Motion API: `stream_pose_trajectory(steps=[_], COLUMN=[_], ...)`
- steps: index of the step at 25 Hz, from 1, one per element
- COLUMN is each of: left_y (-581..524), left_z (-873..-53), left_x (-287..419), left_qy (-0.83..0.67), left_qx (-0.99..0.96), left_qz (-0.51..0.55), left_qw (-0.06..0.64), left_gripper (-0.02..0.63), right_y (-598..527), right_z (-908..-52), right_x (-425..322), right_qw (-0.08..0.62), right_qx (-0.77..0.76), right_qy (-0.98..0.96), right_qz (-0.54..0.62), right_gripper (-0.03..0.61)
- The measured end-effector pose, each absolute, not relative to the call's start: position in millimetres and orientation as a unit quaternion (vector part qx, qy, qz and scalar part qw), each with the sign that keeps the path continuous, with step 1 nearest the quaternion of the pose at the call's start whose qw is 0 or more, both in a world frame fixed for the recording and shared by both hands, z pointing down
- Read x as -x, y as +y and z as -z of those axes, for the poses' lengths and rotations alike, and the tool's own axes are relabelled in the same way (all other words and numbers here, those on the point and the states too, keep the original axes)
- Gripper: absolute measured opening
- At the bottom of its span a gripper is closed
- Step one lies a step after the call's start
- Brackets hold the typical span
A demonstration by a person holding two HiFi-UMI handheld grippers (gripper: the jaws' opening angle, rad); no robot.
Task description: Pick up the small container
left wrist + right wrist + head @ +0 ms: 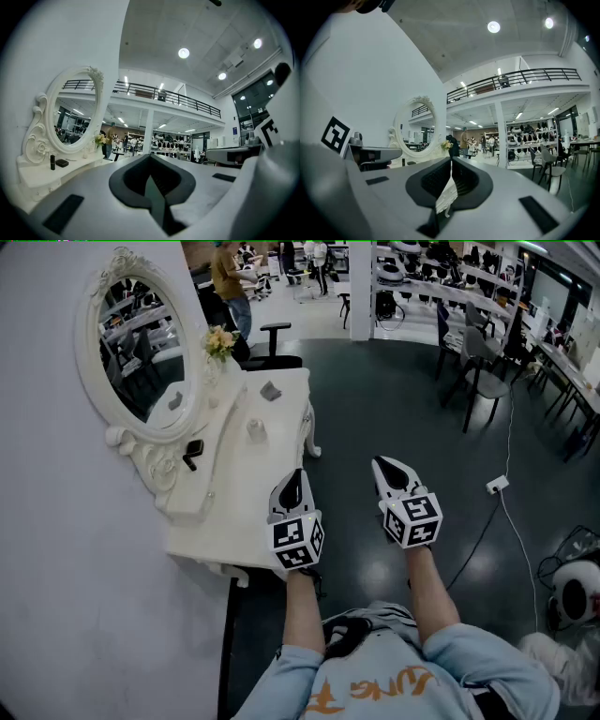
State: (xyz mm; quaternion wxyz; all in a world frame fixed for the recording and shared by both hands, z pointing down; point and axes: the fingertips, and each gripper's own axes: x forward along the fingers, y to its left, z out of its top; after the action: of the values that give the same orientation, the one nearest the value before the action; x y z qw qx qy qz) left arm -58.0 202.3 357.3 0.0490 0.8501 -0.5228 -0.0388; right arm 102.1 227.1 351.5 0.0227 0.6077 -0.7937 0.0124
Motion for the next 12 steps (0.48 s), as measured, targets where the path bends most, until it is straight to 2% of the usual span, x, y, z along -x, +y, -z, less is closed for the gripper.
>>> stream_pose_trajectory(steps=[12], left_y=[193.6], left_z=[-357.2], left_x=[86.1], left_qy=[-0.541], left_qx=[-0.836], left_qz=[0.061], left_qw=[0.075], left_gripper=[0.021], right_y=[224.6], right_z=[-347.1], right_x=[-91.3], right_qw=[0.028], right_qx=[-0.607], right_qy=[-0.794], right_qz=[-0.014], right_gripper=[0.029])
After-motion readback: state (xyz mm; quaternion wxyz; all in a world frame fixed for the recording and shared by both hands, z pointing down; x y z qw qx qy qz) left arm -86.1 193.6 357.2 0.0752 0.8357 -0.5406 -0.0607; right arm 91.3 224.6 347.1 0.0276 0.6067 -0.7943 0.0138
